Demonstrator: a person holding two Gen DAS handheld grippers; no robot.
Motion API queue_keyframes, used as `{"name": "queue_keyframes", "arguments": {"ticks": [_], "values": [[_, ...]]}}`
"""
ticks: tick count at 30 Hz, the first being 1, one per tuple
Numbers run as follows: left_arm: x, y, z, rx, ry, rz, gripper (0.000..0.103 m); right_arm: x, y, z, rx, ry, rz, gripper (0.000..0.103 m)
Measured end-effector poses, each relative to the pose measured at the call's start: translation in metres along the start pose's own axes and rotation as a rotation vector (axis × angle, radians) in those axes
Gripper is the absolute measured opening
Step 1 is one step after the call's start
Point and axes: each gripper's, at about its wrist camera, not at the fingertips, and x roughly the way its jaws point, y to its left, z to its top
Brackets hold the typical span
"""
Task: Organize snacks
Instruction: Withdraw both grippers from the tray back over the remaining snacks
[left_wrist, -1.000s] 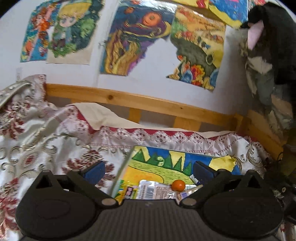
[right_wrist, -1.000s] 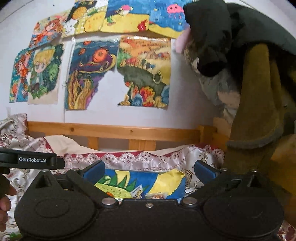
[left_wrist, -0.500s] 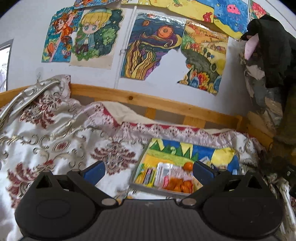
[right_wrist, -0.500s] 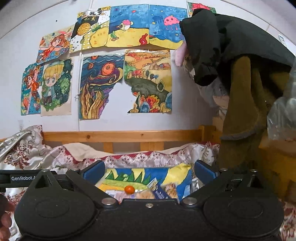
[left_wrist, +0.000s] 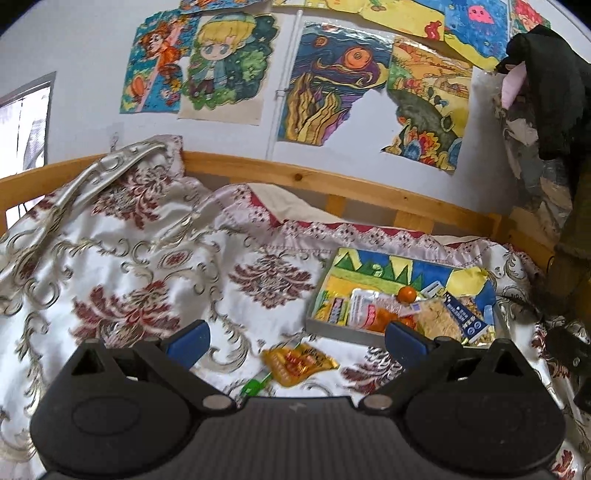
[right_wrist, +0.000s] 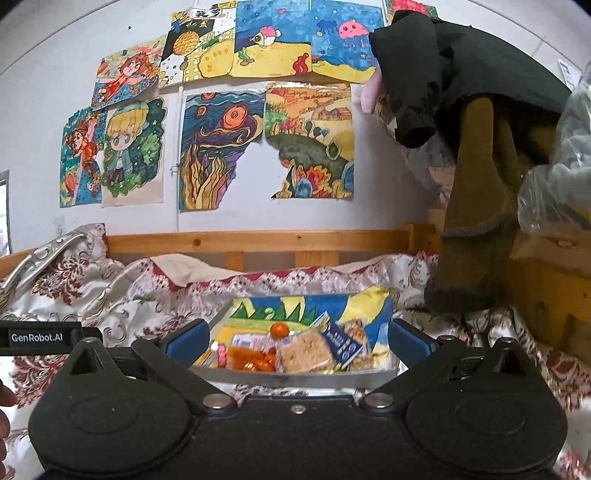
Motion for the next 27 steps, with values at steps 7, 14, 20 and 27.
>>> {"name": "queue_keyframes", "arguments": {"ticks": [7, 14, 20, 27], "values": [[-0.015, 0.012, -0.021, 0.0, 0.013, 0.036, 0.103, -0.017, 0.01, -0.017, -0.002, 0.042, 0.021, 0.102], [-0.029, 0.015, -0.04, 0.044, 0.008, 0.043, 0.103, -0.032, 0.016, -0.029, -0.004, 0.067, 0.009, 0.102], [-0.041, 0.02, -0.053, 0.089, -0.037, 0.063, 0.103, -0.037, 0.018, -0.04, -0.004, 0.082, -0.01, 0.102], [-0.041, 0.02, -0.058, 0.141, -0.041, 0.093, 0.103, -0.034, 0.018, -0.05, 0.001, 0.087, -0.022, 0.102]]}}
